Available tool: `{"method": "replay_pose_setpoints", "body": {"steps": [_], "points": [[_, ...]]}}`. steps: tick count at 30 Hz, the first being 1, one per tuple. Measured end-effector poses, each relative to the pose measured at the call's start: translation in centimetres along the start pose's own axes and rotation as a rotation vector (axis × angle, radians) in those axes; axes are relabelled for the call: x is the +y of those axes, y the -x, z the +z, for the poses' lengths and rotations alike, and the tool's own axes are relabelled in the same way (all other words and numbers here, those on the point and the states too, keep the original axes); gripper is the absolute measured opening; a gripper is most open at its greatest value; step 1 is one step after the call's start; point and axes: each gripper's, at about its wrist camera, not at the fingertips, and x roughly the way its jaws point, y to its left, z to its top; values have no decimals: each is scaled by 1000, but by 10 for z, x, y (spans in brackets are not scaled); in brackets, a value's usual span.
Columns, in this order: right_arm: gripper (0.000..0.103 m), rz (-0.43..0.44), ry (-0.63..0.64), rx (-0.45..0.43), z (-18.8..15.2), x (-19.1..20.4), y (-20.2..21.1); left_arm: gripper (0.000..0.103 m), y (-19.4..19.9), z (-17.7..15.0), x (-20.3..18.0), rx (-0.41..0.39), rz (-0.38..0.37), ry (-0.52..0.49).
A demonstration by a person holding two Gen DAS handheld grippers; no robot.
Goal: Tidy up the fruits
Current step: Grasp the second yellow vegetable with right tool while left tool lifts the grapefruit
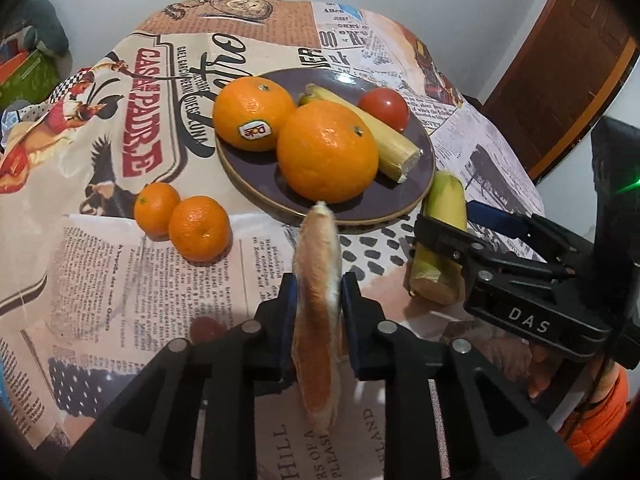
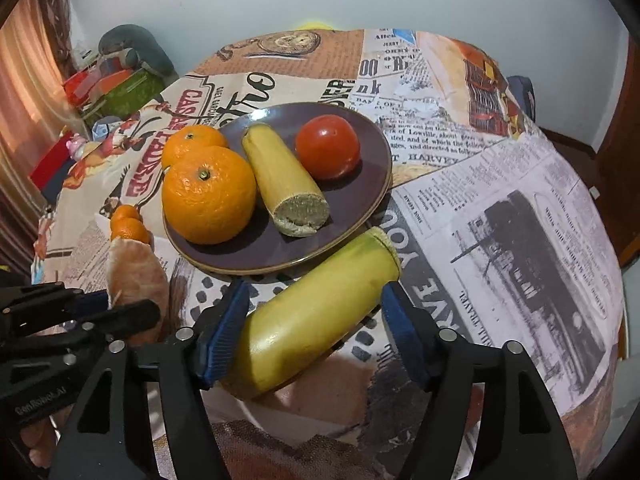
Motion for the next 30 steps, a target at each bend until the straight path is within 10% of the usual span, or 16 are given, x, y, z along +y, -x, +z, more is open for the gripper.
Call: {"method": "replay_pose_setpoints", "body": {"steps": [15, 21, 30], "points": [[52, 138, -81, 47, -12, -22, 8, 48, -18, -8, -13, 61, 16, -48], [38, 86, -6, 51, -18, -27, 22, 48, -25, -4, -20, 54, 53, -88], [43, 45, 15, 70, -6, -28, 7, 36, -30, 7, -8, 46, 18, -5]]}}
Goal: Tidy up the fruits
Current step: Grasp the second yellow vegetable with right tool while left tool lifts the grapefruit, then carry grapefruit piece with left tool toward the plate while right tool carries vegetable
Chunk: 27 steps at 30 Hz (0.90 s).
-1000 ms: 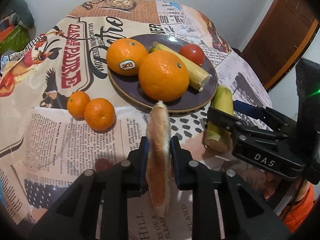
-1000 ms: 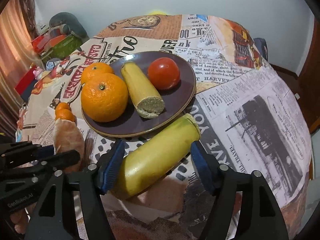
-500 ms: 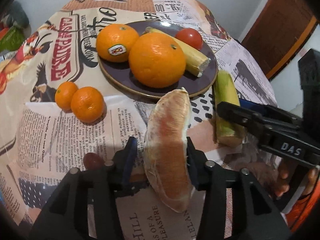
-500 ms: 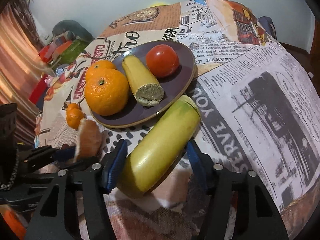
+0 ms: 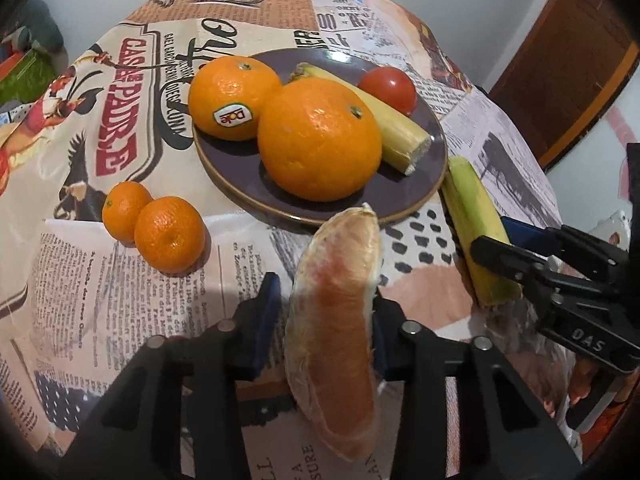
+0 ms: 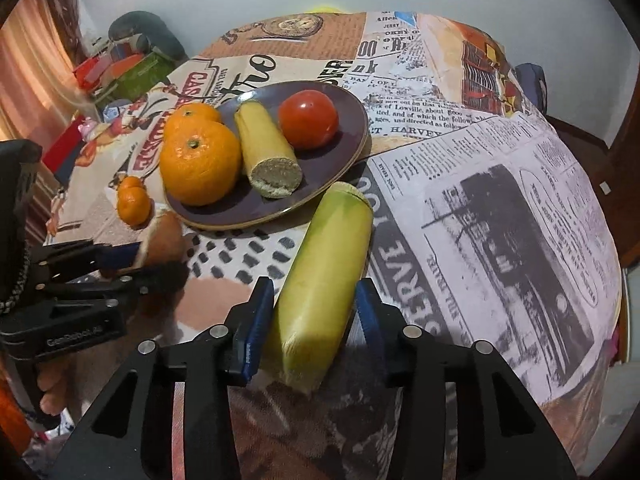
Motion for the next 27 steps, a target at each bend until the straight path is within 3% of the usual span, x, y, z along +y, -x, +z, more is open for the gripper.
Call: {"method": "replay_pose_setpoints", "body": {"steps": [4, 19, 27], "points": [[44, 27, -64, 16, 6, -9, -13, 27, -2, 4, 3, -3, 5, 14], [37, 6, -48, -50, 3, -5, 7, 24, 13, 3, 5, -32, 16, 19], [36, 15, -23, -118, 7, 2, 36, 24, 60, 2, 1, -158, 33, 4]]}}
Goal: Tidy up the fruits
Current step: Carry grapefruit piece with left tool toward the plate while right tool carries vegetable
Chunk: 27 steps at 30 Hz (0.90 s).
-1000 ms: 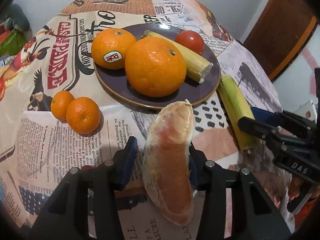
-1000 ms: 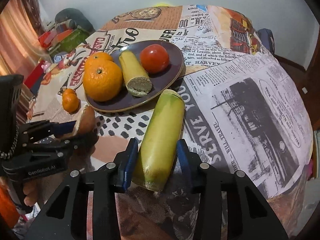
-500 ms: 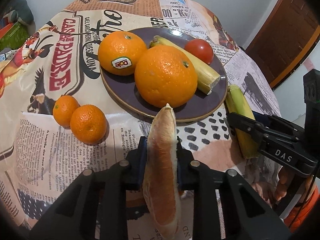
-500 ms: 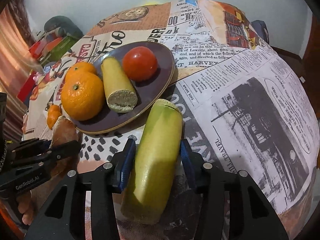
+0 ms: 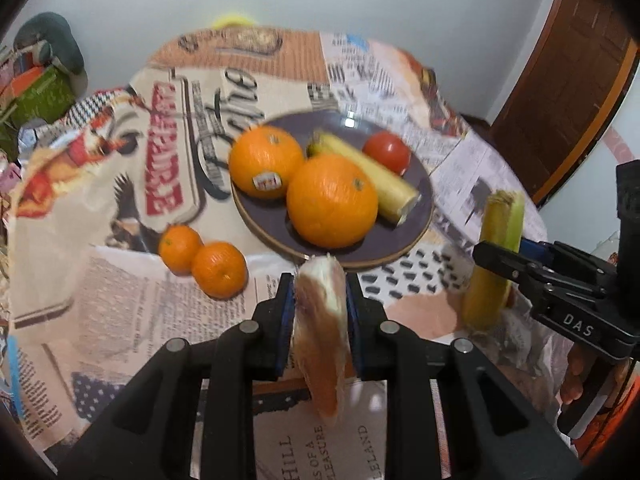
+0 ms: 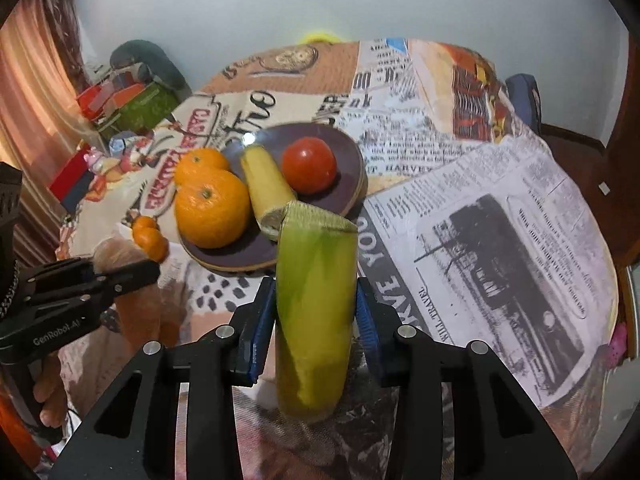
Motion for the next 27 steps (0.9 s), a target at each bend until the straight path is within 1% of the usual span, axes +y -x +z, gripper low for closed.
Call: {"method": "replay_pose_setpoints", "body": {"steps": [9, 14, 20, 23, 27], "points": [[35, -2, 14, -57, 15, 7, 20, 24, 32, 21, 1, -82, 5, 7], [35, -14, 27, -88, 27, 10, 28, 24, 40, 33, 1, -112, 10, 5], [35, -30, 52, -106, 42, 10, 26, 24, 41, 49, 1, -130, 3, 1], [35, -45, 67, -102, 45, 9, 20, 24, 39, 56, 2, -135, -8, 11], [35, -43, 64, -93, 51, 4, 11, 24, 33, 65, 4, -135, -30, 28]]}}
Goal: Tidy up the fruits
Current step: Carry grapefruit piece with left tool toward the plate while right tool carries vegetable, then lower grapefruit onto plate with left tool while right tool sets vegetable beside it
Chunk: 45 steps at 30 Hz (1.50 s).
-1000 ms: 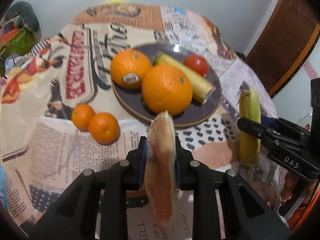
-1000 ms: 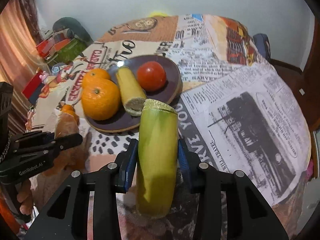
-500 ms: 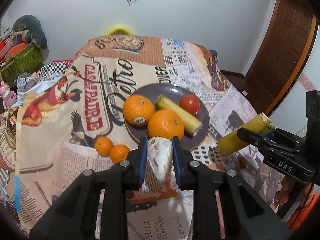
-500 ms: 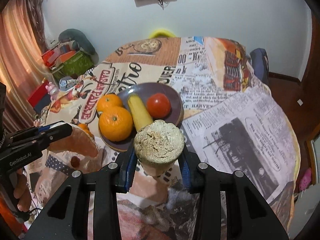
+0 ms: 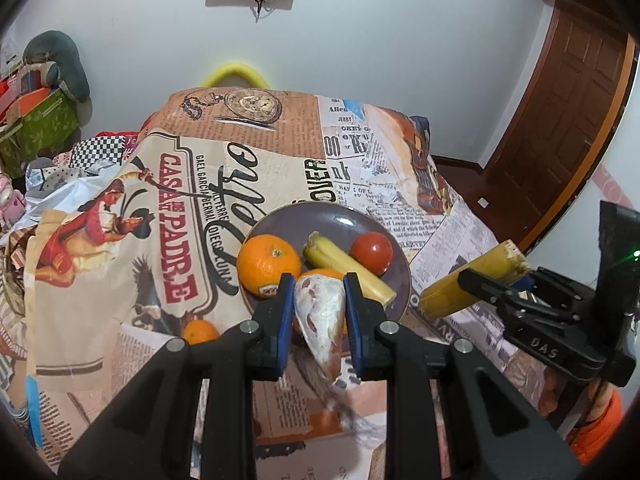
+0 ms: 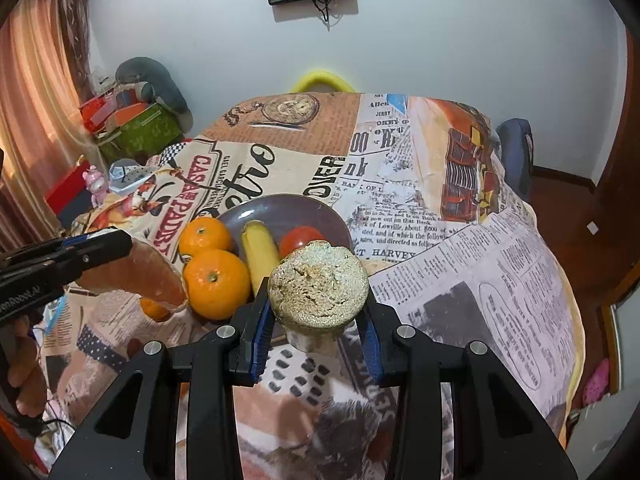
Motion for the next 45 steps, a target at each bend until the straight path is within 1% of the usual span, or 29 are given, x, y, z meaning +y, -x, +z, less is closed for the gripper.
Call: {"method": "replay_pose_setpoints", "body": {"steps": [6, 8, 11, 16, 21, 25, 28, 34, 37, 38, 42, 45], "points": [[35, 16, 20, 10, 13, 1, -19, 24, -14, 14, -6, -14, -7, -26], [35, 21, 37, 25, 16, 4, -27, 24, -20, 18, -9, -17, -7, -38], [35, 19, 68, 24, 23, 11, -37, 24, -32, 25, -11, -14, -7, -47], [35, 25, 84, 36, 34, 15, -53, 24, -50, 34, -1, -7, -12, -21], [35, 24, 102, 55, 44, 20, -70, 24, -73, 42, 15, 27, -18, 26], [35, 43, 86, 59, 52, 21, -80, 24, -89, 42, 20, 47, 8, 17], [35, 62, 66, 74, 55, 20, -88, 24, -96, 40, 23, 60, 9, 14], [37, 101, 33, 99, 57, 16, -97, 24, -107, 38, 30, 83, -4, 32], [37, 135, 24, 112, 55, 16, -96, 24, -108, 38, 27, 85, 6, 6], [37, 142, 33, 116, 54, 17, -96, 24, -108, 38, 25, 84, 12, -7], [37, 114, 103, 124, 45, 29, -94, 24, -107, 39, 23, 90, 22, -26], [37, 103, 147, 130, 37, 36, -91, 28, -105, 38, 23, 94, 23, -31]]}}
